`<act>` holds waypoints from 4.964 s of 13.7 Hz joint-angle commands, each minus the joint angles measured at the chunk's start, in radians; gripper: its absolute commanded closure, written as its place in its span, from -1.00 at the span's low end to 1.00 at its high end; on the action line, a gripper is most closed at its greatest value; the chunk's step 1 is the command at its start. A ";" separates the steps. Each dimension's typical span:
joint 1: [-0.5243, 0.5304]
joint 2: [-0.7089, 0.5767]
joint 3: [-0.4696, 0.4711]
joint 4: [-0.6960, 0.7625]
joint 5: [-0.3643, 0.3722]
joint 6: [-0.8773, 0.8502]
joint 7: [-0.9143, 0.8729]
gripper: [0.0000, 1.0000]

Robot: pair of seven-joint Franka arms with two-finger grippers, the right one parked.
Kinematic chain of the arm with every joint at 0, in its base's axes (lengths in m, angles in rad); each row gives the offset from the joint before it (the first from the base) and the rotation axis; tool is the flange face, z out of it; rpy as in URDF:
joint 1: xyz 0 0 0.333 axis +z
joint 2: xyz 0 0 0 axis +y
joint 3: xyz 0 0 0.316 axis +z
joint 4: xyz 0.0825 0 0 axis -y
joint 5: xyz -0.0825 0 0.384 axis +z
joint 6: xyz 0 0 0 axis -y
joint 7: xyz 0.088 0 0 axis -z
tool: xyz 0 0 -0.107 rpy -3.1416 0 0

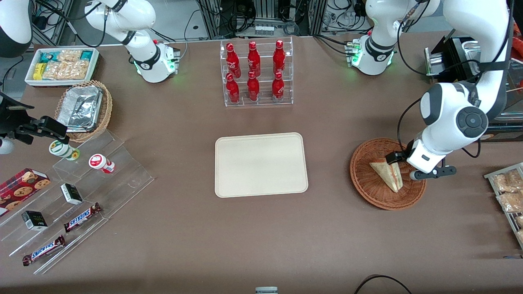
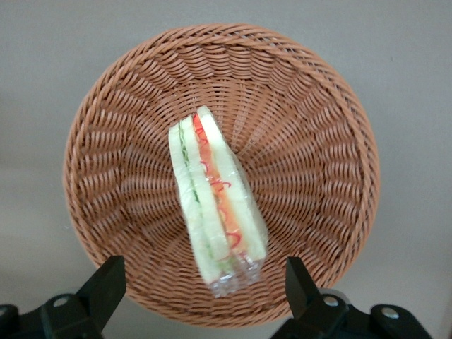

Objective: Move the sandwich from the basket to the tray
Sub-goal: 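Lower the open left gripper around the wrapped sandwich in the basket, then close the left gripper on the sandwich and lift it upright, then carry the sandwich with the left gripper over the cream tray, then lower the sandwich onto the tray with the left gripper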

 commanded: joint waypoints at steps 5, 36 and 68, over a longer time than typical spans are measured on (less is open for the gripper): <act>-0.019 0.037 0.001 -0.056 0.003 0.132 -0.292 -1.00; -0.270 0.052 -0.042 0.139 -0.011 -0.173 -0.315 1.00; -0.729 0.643 -0.033 0.800 0.015 -0.220 -0.657 1.00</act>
